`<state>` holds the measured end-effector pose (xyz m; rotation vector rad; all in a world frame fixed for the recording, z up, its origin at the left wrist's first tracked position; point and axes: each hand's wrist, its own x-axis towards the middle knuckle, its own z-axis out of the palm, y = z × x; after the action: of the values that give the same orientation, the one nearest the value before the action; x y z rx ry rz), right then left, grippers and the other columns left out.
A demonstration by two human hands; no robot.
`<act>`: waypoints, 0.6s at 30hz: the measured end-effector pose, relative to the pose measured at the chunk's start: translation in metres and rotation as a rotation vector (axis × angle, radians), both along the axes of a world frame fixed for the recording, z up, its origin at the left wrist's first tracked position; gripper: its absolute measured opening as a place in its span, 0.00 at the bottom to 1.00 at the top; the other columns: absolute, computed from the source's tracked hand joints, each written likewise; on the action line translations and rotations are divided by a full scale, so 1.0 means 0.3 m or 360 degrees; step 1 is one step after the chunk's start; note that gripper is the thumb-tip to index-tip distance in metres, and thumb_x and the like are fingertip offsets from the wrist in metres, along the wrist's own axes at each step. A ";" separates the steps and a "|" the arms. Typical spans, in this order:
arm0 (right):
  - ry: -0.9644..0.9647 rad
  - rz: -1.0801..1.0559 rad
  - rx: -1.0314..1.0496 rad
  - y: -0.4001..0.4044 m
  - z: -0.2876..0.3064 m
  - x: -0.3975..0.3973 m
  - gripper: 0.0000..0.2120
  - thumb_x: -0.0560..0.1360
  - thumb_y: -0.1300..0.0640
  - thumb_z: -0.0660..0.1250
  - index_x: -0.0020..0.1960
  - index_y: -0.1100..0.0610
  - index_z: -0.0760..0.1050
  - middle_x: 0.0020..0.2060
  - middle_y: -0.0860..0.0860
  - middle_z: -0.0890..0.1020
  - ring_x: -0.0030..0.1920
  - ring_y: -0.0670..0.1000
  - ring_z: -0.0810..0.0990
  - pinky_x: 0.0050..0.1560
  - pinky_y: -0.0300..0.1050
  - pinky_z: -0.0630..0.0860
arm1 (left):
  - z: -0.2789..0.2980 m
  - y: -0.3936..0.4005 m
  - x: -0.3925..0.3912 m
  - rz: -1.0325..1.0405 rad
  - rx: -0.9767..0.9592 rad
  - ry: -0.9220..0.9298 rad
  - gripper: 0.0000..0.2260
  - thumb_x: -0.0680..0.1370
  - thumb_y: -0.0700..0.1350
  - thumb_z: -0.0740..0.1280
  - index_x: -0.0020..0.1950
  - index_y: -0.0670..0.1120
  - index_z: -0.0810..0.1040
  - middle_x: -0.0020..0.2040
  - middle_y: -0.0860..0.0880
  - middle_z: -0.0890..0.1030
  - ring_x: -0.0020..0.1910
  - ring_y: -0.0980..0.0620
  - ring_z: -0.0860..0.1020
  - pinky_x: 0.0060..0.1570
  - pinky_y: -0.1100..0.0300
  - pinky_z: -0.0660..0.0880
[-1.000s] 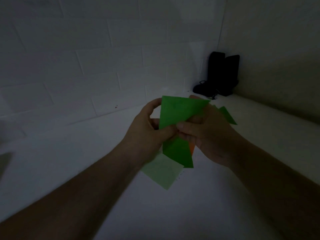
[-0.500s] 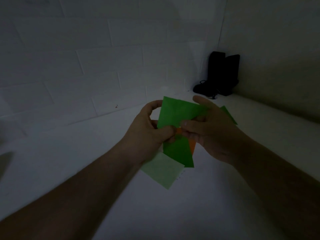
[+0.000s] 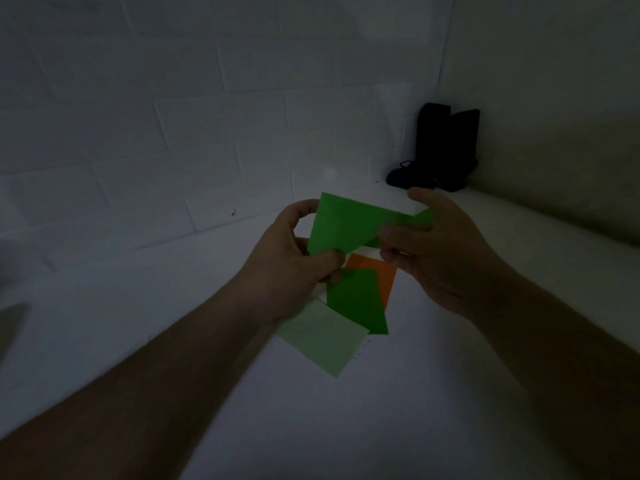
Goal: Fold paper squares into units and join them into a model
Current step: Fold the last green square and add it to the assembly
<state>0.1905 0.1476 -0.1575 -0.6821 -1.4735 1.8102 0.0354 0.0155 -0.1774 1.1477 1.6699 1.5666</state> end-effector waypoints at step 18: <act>0.0149 -0.0061 -0.0085 0.030 0.005 0.008 0.33 0.74 0.71 0.70 0.75 0.54 0.65 0.50 0.61 0.80 0.46 0.55 0.84 0.43 0.44 0.83 | 0.004 -0.004 -0.036 0.0125 0.0034 -0.0108 0.31 0.76 0.35 0.74 0.75 0.53 0.67 0.47 0.39 0.87 0.44 0.43 0.86 0.54 0.47 0.83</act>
<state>0.1928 0.1566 -0.1560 -0.6385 -1.3466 1.8331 0.0246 0.0143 -0.1760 1.0390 1.6756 1.6573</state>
